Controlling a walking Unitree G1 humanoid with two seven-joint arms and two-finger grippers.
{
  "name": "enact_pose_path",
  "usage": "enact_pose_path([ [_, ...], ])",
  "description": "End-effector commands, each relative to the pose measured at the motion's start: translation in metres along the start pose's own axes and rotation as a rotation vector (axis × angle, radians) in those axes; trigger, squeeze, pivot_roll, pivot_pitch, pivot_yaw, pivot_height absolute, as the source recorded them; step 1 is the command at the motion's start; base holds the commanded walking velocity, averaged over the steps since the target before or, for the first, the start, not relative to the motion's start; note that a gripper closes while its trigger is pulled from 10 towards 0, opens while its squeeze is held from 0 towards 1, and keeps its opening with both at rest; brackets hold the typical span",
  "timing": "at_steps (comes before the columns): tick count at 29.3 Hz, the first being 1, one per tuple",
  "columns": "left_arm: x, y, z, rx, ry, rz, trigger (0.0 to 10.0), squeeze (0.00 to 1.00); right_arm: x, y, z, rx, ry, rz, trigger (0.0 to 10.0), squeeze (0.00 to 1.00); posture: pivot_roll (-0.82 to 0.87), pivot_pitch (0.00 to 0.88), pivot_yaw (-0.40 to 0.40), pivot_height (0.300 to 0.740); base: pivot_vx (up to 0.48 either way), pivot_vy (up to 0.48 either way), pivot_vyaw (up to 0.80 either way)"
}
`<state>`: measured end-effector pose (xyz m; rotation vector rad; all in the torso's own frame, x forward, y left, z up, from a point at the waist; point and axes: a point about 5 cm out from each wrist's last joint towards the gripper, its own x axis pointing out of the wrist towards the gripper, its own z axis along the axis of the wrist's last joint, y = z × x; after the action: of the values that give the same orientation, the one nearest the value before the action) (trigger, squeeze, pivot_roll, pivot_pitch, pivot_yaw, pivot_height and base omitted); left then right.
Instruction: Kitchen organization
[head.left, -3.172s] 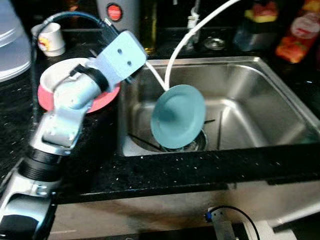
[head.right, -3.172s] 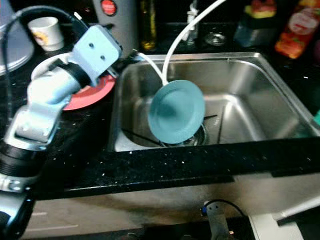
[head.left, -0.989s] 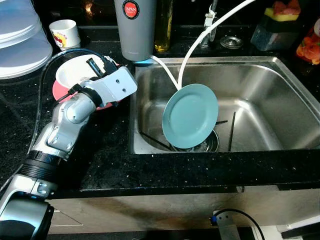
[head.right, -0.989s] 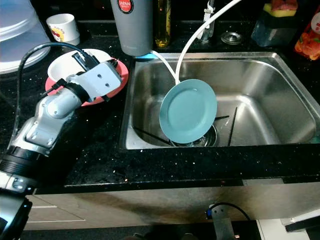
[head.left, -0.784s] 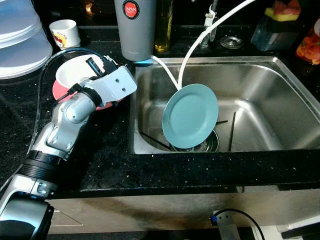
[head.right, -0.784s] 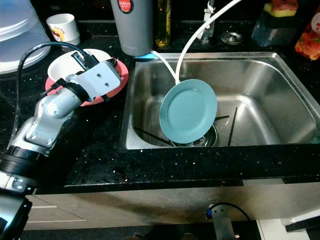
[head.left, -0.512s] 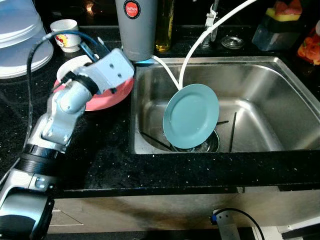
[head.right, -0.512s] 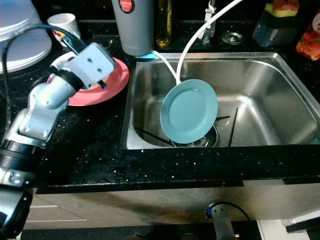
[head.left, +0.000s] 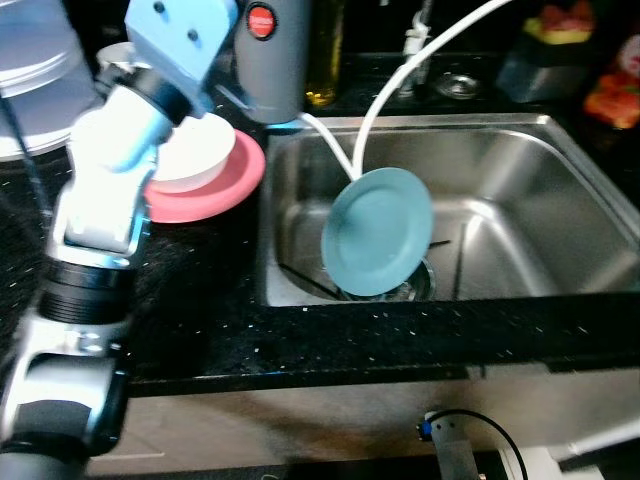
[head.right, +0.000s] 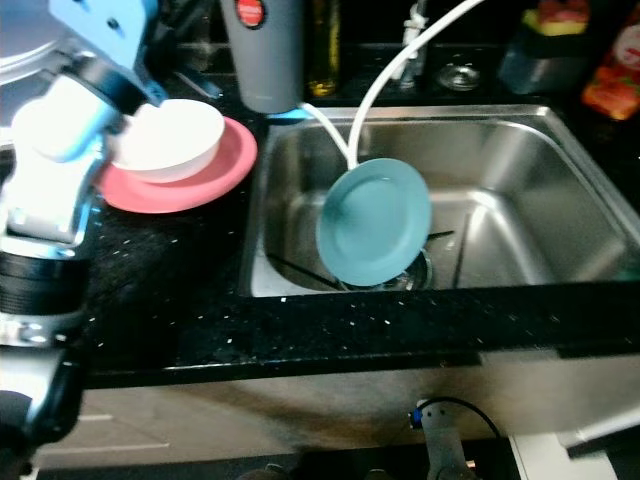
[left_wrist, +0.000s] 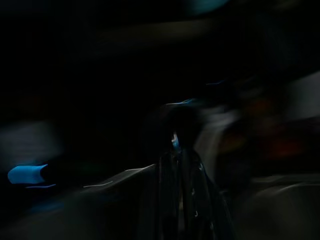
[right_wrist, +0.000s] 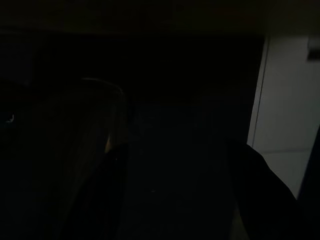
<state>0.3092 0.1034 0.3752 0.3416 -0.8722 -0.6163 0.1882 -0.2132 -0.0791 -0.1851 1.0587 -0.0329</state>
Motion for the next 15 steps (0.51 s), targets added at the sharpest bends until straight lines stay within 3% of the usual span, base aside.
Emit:
enact_pose_path([
  [1, 0.000, -0.010, 0.003, -0.063, -0.021, -0.057, 0.0, 0.00, -0.001, 0.001, -0.013, 0.013, 0.044, 0.002, 10.0, 0.00, -0.01, 0.110, -0.001, 0.740, 0.000, 0.000, -0.80],
  [2, 0.000, -0.018, 0.004, -0.120, -0.034, -0.092, 0.7, 0.00, -0.001, 0.001, -0.013, 0.014, 0.044, 0.002, 10.0, 0.00, -0.01, 0.110, -0.001, 0.740, 0.000, 0.000, -0.80],
  [4, 0.000, -0.018, 0.004, -0.120, -0.034, -0.092, 0.7, 0.00, -0.001, 0.001, -0.013, 0.014, 0.044, 0.002, 10.0, 0.00, -0.01, 0.110, -0.001, 0.740, 0.000, 0.000, -0.80],
  [5, -0.001, -0.026, 0.003, -0.166, -0.035, -0.122, 3.8, 0.00, -0.001, 0.001, -0.013, 0.015, 0.044, 0.002, 10.0, 0.00, -0.02, 0.104, 0.001, 0.740, 0.000, 0.000, -0.80],
  [6, -0.003, -0.031, -0.003, -0.220, -0.021, -0.128, 10.0, 0.00, -0.001, 0.001, -0.013, 0.012, 0.041, -0.001, 10.0, 0.00, -0.01, 0.101, 0.001, 0.740, 0.000, 0.000, -0.80],
  [10, -0.004, -0.032, -0.008, -0.244, -0.002, -0.125, 10.0, 0.00, -0.001, 0.001, -0.012, 0.014, 0.038, -0.004, 10.0, 0.00, -0.01, 0.103, 0.001, 0.740, 0.000, 0.000, -0.73],
  [15, -0.011, -0.036, -0.030, -0.281, 0.081, -0.141, 10.0, 0.00, -0.001, 0.002, -0.011, 0.006, 0.035, -0.005, 10.0, 0.00, -0.02, 0.101, 0.004, 0.740, 0.000, 0.000, 0.00],
])
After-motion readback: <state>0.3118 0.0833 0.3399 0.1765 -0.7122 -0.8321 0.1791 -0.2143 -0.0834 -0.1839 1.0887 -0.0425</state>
